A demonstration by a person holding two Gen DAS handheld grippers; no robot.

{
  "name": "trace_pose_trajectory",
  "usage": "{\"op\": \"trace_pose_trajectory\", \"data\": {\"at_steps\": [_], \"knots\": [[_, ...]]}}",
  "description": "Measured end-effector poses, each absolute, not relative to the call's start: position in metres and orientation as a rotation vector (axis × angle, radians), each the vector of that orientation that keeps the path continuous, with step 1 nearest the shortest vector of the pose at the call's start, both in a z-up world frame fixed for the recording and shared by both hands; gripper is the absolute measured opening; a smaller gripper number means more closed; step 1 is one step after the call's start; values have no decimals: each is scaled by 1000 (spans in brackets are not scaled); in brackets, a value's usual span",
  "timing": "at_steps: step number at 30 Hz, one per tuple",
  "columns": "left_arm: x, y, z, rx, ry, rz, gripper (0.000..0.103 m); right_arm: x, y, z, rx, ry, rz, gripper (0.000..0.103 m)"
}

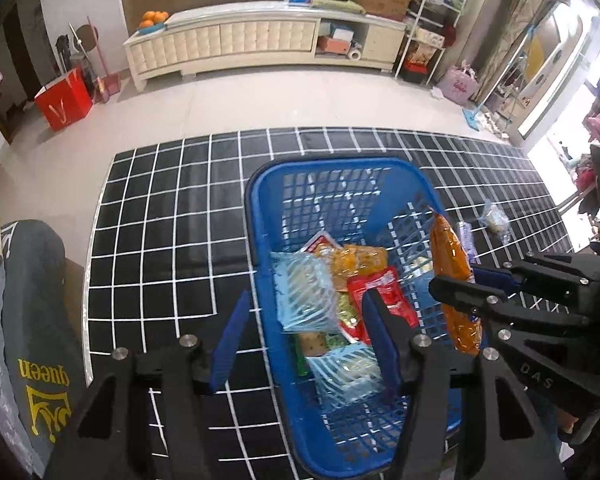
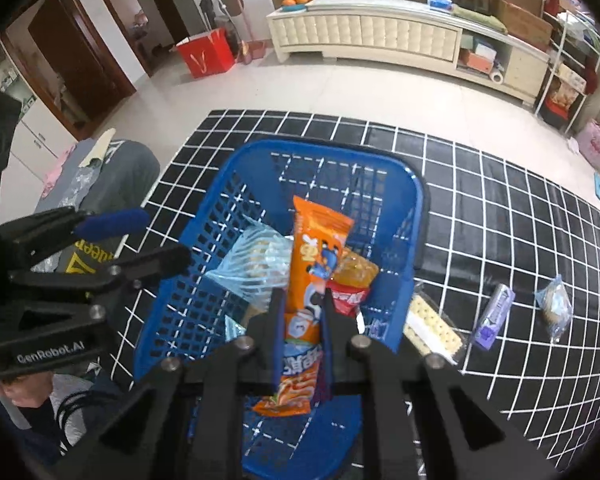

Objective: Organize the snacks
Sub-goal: 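Carry both snacks over the blue basket and open both tools to release them, then withdraw the left tool from the basket toward the purple gum tube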

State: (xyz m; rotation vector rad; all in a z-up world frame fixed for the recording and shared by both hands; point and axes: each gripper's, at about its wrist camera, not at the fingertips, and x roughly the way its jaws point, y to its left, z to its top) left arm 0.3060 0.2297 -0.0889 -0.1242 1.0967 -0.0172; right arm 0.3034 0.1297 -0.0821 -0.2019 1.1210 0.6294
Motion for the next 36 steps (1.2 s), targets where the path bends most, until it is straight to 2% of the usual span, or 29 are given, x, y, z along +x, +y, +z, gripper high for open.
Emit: {"op": "trace_pose_trajectory", "data": {"at_steps": [5, 8, 9, 10, 12, 13, 31, 33, 36], "knots": [[310, 237, -102, -142, 1120, -3, 56, 311, 136, -92, -194, 1125, 632, 20], [310, 238, -105, -130, 1135, 10, 56, 313, 138, -97, -202, 1145, 636, 24], [310, 238, -104, -127, 1134, 13, 56, 312, 137, -96, -210, 1131, 638, 33], [309, 237, -103, -127, 1132, 14, 56, 310, 137, -94, -221, 1114, 632, 52], [307, 235, -100, -133, 1130, 9, 56, 305, 136, -90, -227, 1093, 644, 77], [306, 234, -98, -134, 1129, 9, 56, 303, 134, -87, -216, 1084, 656, 80], [278, 147, -37, -86, 1065, -61, 57, 276, 31, -22, -125, 1023, 526, 80], [278, 134, -34, -89, 1064, -73, 62, 274, 17, -17, -123, 1018, 502, 80], [280, 114, -31, -87, 1063, -89, 64, 271, -6, -12, -104, 1014, 479, 80]]}}
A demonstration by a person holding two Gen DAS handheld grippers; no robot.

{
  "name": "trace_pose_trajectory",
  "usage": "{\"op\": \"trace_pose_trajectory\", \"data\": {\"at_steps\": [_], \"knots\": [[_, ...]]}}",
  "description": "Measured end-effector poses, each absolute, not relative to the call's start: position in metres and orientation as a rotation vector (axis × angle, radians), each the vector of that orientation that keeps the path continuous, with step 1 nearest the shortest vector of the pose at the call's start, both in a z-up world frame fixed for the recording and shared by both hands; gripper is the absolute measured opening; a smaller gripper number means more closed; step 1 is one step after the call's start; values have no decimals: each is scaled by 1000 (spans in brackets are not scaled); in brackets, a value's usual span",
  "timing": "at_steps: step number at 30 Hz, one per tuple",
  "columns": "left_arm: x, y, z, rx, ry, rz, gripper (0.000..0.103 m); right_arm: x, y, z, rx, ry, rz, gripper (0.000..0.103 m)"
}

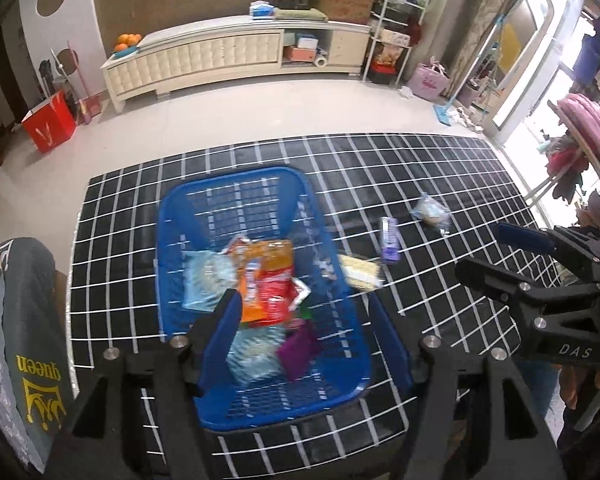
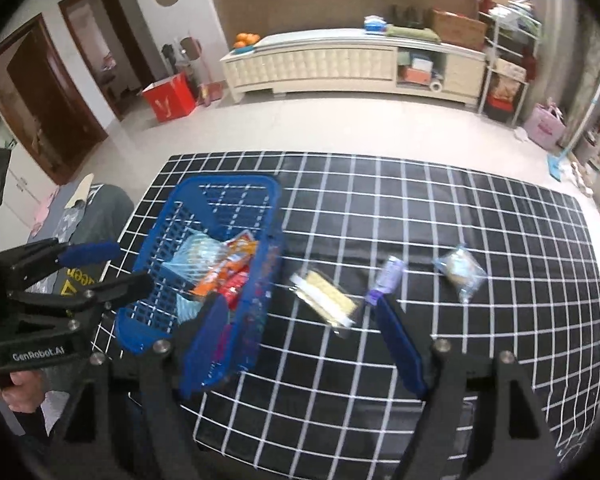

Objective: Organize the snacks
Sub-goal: 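Withdraw the left tool from the basket toward the purple gum tube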

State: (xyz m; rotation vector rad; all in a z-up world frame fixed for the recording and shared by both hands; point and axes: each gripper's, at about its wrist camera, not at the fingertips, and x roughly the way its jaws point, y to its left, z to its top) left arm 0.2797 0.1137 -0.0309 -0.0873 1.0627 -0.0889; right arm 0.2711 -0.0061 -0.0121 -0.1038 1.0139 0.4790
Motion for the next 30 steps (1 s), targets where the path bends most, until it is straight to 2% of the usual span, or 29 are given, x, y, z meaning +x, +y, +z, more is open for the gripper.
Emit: {"op": "trace_pose_trajectory", "data": {"at_steps": [11, 21, 30], "knots": [[302, 18, -44, 10, 1060, -108, 65, 282, -94, -19, -52, 1052, 363, 80], [364, -54, -93, 19, 1199, -138, 65, 320, -162, -53, 37, 1107, 302, 80], [415, -90, -145, 30, 1277, -139, 65, 361, -204, -90, 60, 1158, 280, 80]]}}
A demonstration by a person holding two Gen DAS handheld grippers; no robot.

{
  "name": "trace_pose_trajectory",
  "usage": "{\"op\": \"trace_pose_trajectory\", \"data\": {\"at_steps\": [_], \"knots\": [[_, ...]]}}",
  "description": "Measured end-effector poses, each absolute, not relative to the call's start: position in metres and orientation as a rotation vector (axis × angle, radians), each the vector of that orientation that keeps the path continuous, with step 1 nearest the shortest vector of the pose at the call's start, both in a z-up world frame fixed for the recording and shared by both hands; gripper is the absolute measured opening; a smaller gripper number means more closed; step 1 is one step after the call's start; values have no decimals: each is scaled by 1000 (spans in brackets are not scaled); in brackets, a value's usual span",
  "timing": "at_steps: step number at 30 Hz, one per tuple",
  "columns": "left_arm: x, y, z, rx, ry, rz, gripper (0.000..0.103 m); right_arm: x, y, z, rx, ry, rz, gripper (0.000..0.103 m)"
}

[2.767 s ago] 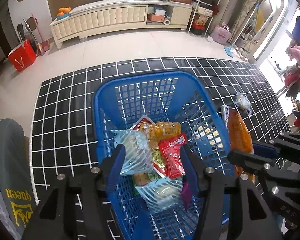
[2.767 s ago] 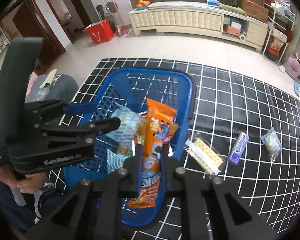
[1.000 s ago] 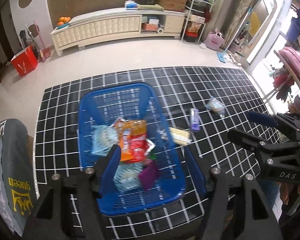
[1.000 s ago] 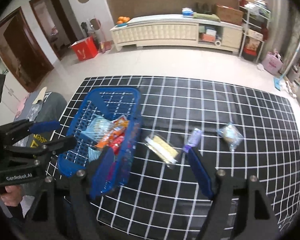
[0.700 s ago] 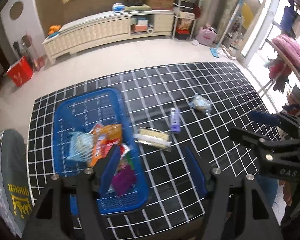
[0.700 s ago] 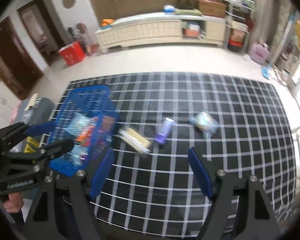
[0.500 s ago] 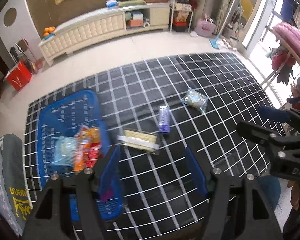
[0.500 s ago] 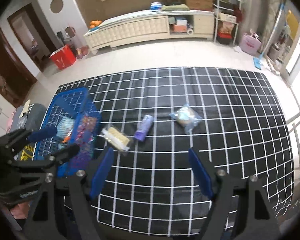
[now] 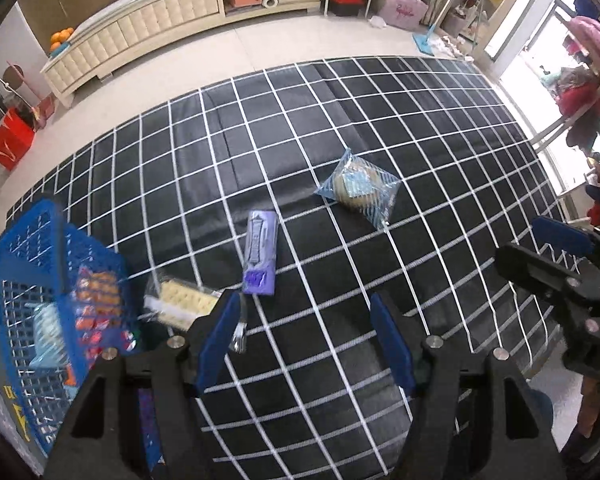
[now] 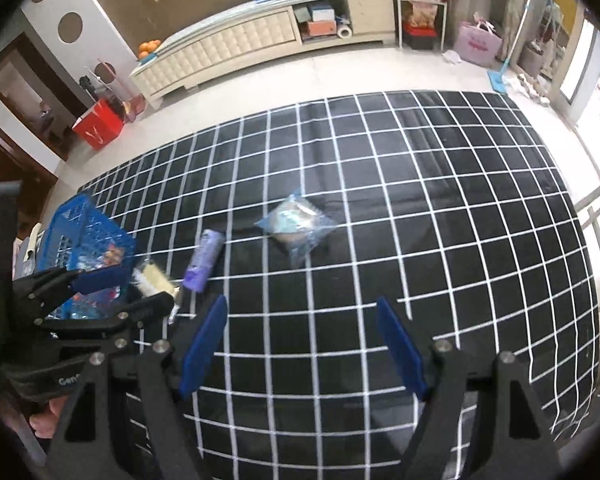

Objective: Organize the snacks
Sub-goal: 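Withdraw the left tool from the basket toward the purple gum tube, then close the left tool around the purple Doublemint gum tube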

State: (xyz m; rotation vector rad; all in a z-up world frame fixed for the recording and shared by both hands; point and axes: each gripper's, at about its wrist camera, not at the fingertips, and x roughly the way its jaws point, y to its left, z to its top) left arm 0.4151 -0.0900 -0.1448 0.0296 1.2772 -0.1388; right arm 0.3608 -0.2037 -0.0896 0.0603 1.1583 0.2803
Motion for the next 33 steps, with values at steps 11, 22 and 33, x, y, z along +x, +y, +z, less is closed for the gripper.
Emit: {"op": "trace_pose_trajectory", "data": {"at_steps": [11, 22, 33], "knots": [[463, -76, -198, -18, 1325, -26, 65, 394, -221, -139, 70, 1223, 300, 80], [484, -69, -248, -28, 1380, -8, 58, 406, -230, -159, 89, 1253, 309, 80], [467, -71, -248, 5, 1353, -45, 29, 408, -213, -166, 44, 1281, 312, 80]]}}
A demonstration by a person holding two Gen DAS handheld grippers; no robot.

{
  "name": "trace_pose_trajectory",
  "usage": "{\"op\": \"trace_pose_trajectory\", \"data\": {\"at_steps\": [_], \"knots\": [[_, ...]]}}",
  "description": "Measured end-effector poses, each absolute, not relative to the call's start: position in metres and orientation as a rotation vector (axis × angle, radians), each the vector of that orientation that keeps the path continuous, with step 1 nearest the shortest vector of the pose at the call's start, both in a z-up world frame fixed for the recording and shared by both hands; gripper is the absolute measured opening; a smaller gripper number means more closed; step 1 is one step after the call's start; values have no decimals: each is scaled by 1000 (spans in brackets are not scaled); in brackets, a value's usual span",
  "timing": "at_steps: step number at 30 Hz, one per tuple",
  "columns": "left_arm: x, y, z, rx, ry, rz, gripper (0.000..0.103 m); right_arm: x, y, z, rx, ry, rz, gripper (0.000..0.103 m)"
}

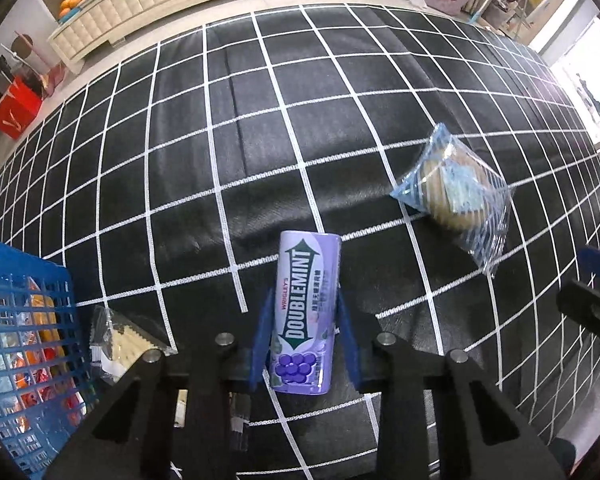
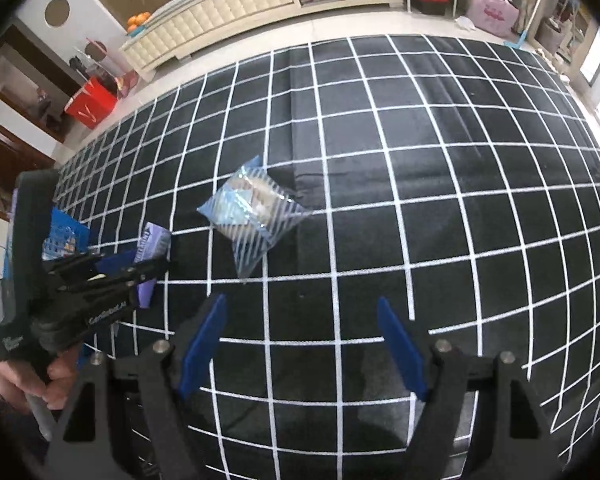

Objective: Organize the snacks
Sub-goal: 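Close the left tool around the purple Doublemint gum tube, then grasp the clear striped bread bag with the right tool while the left tool holds the gum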

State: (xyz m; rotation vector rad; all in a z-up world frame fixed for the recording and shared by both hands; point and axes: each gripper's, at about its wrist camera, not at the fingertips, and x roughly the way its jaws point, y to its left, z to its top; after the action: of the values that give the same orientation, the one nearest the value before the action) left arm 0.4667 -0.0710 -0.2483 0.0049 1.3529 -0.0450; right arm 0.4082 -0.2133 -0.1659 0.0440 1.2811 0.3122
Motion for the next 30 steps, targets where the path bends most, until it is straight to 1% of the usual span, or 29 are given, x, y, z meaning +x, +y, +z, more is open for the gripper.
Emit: {"op": "trace_pose_trajectory", "data": {"at_steps": [4, 13, 22, 28, 29, 30], "knots": [[438, -75, -240, -12, 1318, -33, 29, 412, -202, -163, 2, 1268, 318, 80], [426, -62, -205, 3, 1226, 15, 29, 430, -168, -163, -93, 1230, 369, 80], [450, -39, -214, -73, 1230, 46, 29, 461, -129, -186, -231, 1232, 433, 80], [455, -46, -220, -13, 1231, 76, 29, 470, -121, -200, -334, 1222, 474, 80], [454, -47, -222, -7, 1234, 74, 29, 470, -124, -201, -342, 1226, 474, 80], [454, -49, -223, -6, 1234, 74, 29, 470, -125, -203, -353, 1223, 472, 76]]}}
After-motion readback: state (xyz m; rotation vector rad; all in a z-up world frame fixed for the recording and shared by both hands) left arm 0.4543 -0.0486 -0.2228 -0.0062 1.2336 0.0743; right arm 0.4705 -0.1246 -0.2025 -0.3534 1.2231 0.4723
